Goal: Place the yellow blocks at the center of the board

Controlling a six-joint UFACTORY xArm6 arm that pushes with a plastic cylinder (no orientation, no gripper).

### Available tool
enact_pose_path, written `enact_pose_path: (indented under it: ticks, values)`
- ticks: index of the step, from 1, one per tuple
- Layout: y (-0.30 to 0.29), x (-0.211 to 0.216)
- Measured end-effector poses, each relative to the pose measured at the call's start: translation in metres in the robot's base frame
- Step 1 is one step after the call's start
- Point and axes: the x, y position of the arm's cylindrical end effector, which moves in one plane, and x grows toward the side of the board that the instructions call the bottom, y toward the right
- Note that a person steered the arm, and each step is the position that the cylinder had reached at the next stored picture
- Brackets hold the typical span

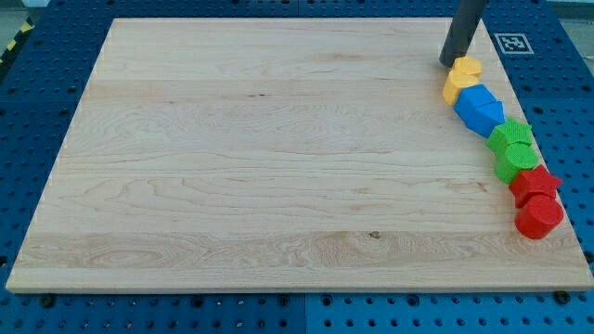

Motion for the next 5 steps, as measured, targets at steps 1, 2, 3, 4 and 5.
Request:
enact_pose_path:
  ticks: [1, 2, 3, 4, 5]
  values:
    - [0.0, 0.0]
    - [0.001, -0.008]
    - [0.002, -0.075]
    - [0.055, -0.094]
    - [0.114, -0.052]
